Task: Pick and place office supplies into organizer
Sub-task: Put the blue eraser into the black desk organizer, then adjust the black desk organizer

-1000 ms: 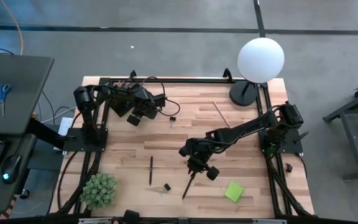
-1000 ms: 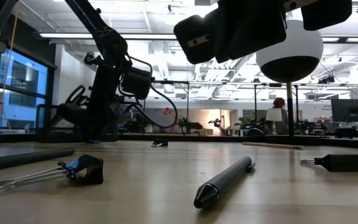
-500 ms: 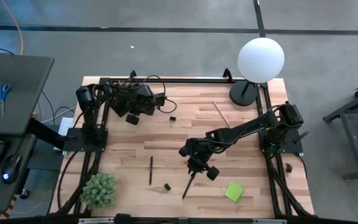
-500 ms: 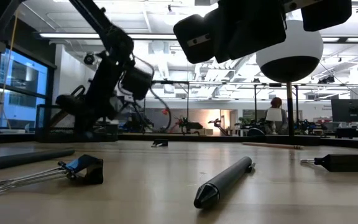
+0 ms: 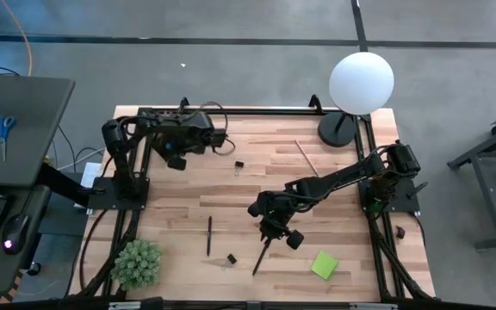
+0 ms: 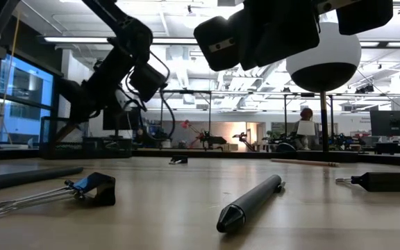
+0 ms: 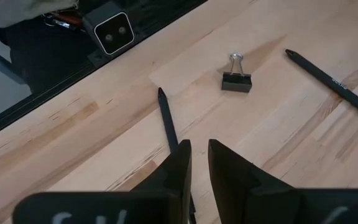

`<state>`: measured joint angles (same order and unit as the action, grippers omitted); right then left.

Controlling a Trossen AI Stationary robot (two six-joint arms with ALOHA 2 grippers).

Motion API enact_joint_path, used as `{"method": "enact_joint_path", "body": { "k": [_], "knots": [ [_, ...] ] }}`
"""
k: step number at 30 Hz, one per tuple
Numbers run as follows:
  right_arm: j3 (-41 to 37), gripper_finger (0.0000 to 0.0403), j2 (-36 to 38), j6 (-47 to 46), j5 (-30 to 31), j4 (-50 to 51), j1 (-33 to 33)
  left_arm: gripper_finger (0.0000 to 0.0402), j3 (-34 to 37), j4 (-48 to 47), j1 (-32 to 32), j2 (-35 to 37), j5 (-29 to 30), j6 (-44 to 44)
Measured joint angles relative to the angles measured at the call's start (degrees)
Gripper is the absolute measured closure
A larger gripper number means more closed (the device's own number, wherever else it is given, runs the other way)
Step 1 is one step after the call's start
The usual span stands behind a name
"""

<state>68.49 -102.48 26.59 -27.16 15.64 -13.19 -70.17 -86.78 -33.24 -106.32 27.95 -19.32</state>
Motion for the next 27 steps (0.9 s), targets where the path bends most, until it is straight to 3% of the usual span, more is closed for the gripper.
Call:
{"method": "enact_joint_path", "body": {
  "k": [13, 27],
  "knots": [
    [0.0, 0.0354, 0.0, -0.1, 0.0, 0.0, 0.0, 0.0333, 0.6, 4.6, -12.6, 1.0, -0.3, 14.3],
    [0.0, 0.0357, 0.0, 0.2, 0.0, 0.0, 0.0, 0.027, 0.6, 5.0, -11.0, 1.0, -2.5, 16.3]
  ]
}}
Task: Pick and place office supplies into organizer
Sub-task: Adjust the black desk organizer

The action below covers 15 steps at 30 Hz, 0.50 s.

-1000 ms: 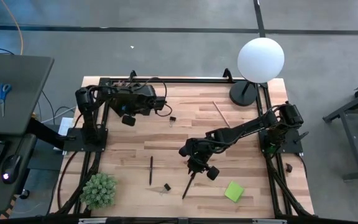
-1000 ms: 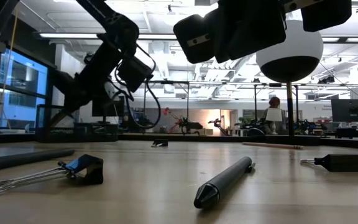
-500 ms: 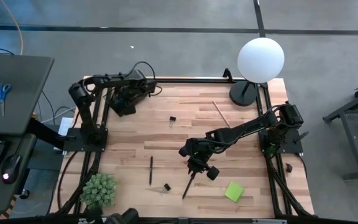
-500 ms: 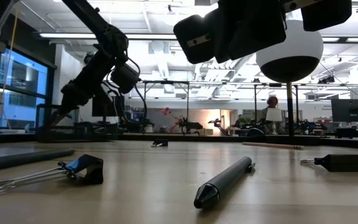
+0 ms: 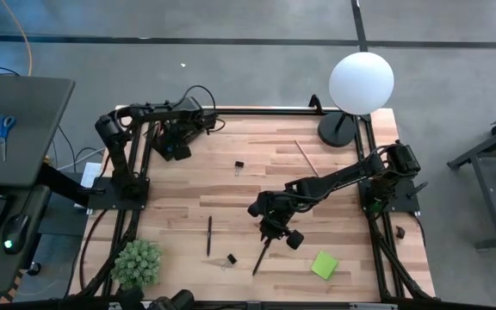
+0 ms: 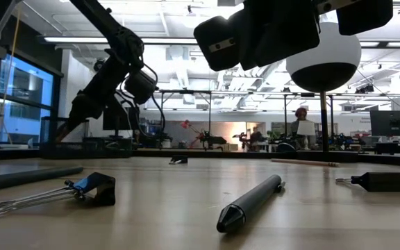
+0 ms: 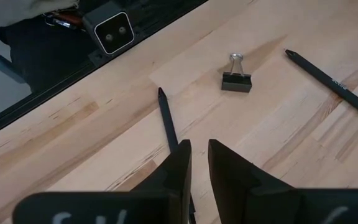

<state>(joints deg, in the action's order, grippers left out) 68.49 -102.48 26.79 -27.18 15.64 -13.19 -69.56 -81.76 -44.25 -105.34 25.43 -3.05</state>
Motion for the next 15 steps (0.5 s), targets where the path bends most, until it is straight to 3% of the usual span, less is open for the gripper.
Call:
{"method": "enact_joint_path", "body": {
  "k": [8, 15],
  "knots": [
    [0.0, 0.0356, 0.0, 0.2, 0.0, 0.0, 0.0, 0.0243, 0.0, -1.1, 0.4, 0.0, 0.4, 2.3],
    [0.0, 0.0354, 0.0, 0.4, 0.0, 0.0, 0.0, 0.0254, 0.0, -3.1, 5.8, 0.2, -6.0, 5.0]
  ]
}}
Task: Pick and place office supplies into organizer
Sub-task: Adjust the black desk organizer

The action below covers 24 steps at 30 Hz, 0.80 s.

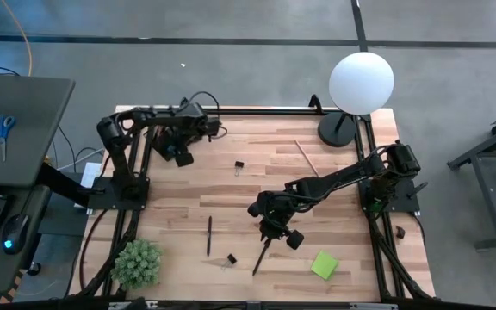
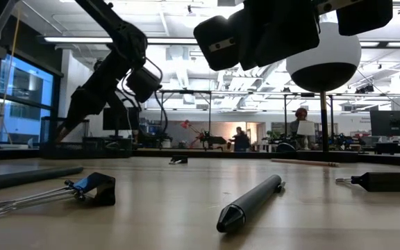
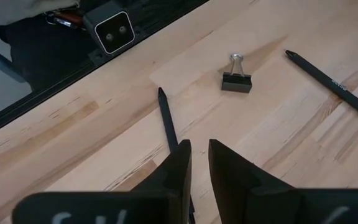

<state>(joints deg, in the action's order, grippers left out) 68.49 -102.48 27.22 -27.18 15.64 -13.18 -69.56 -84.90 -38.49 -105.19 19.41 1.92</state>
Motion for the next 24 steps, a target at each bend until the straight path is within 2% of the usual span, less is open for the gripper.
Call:
{"method": "enact_joint_path", "body": {
  "k": [8, 14, 18, 24],
  "knots": [
    [0.0, 0.0355, 0.0, -0.2, 0.0, 0.0, 0.0, 0.0259, -0.1, -0.7, 11.3, 0.1, -7.5, 6.5],
    [0.0, 0.0356, 0.0, -0.2, 0.0, 0.8, 0.0, 0.0259, -0.4, -0.6, 20.1, 0.1, -18.5, 10.2],
    [0.0, 0.0355, 0.0, 0.0, 0.0, 1.2, 0.0, 0.0259, -2.7, -0.7, 24.3, 0.0, -15.7, 10.4],
    [0.0, 0.0356, 0.0, 0.2, 0.0, 1.3, 0.0, 0.0259, -5.5, -0.7, 24.3, 0.0, -13.0, 9.9]
  ]
}}
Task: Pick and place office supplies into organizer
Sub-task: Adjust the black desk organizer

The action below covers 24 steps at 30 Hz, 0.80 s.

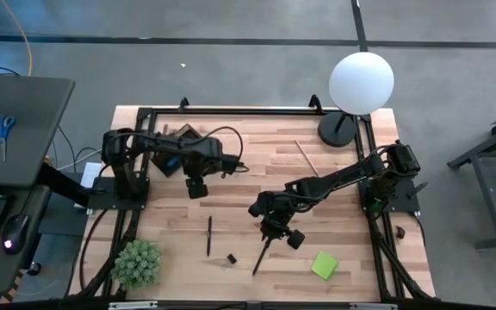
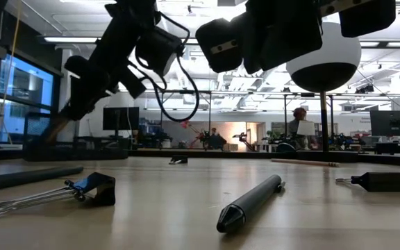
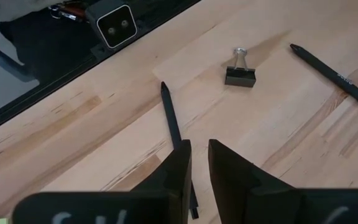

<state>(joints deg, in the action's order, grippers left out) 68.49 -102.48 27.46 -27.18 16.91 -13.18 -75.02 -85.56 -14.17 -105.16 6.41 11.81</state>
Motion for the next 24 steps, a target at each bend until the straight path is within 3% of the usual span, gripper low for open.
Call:
{"method": "enact_joint_path", "body": {
  "k": [9, 13, 16, 24],
  "knots": [
    [0.0, 0.0352, 0.0, 1.5, 0.0, 0.9, 0.4, 0.0259, 0.0, -0.5, -0.4, 0.0, 1.6, 0.7],
    [0.0, 0.0355, 0.0, 1.3, 0.0, 0.9, 0.5, 0.0259, 0.1, -1.8, -1.6, 0.0, 7.7, 1.9],
    [0.0, 0.0356, 0.0, 1.2, 0.0, 0.9, 0.4, 0.0259, 0.5, -1.0, -3.6, 0.0, 7.4, 2.2],
    [0.0, 0.0357, 0.0, 1.2, 0.0, 0.9, 0.4, 0.0259, 9.3, 2.4, -9.5, 0.0, 7.7, 2.1]
  ]
}}
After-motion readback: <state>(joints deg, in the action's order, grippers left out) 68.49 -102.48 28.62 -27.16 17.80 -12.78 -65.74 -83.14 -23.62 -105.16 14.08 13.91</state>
